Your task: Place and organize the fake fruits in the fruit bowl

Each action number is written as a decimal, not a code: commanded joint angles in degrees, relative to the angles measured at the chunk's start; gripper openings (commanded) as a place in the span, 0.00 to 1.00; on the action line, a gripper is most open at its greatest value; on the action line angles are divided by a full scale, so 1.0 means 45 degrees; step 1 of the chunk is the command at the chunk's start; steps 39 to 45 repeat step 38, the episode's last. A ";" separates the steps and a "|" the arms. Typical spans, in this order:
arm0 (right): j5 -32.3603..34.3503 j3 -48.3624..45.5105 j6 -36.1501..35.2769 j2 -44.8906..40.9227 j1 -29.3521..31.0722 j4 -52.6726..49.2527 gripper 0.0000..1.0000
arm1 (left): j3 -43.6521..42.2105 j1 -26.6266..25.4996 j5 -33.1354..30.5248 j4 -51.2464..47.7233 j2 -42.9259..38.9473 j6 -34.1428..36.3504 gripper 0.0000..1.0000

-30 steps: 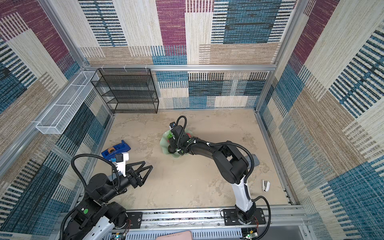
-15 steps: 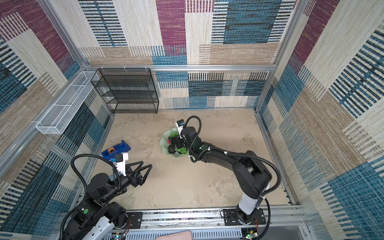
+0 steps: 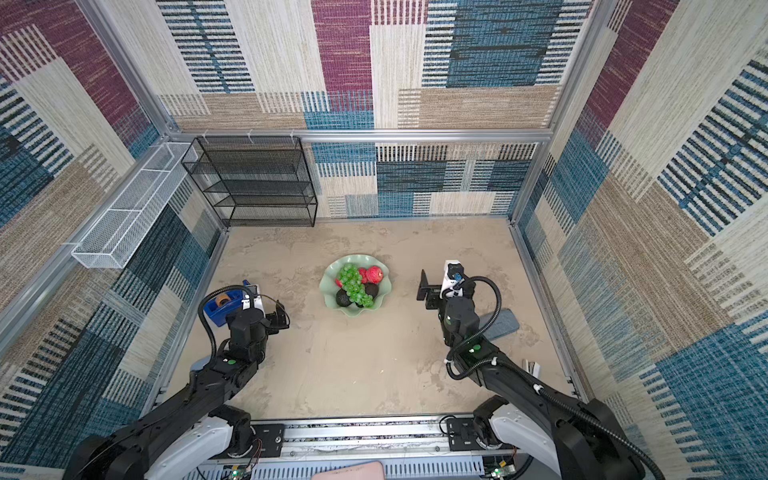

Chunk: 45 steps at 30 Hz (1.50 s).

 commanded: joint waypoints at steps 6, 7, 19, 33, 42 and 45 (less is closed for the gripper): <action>0.0352 -0.2443 -0.1133 0.2562 -0.2949 0.6455 1.00 | 0.0091 0.1333 0.0558 0.6109 0.3503 0.2251 0.99; -0.0100 -0.2693 -0.1143 0.3162 -0.3294 0.7368 1.00 | 0.0024 0.1436 0.0514 0.6774 0.3830 0.2331 0.99; -0.4776 -0.2893 -0.1504 0.7192 -0.5320 1.1581 1.00 | 0.0875 0.3022 0.3958 0.7215 0.6433 0.1019 0.99; -0.4272 -0.2304 -0.0929 0.6902 -0.5502 1.0119 1.00 | 0.1583 0.3086 0.3873 0.6619 0.6799 0.1001 0.99; -0.4273 -0.2291 -0.0938 0.6921 -0.5512 1.0145 1.00 | 0.1740 0.3222 0.4271 0.6374 0.6859 0.0988 0.99; -0.4273 -0.2291 -0.0938 0.6921 -0.5512 1.0145 1.00 | 0.1740 0.3222 0.4271 0.6374 0.6859 0.0988 0.99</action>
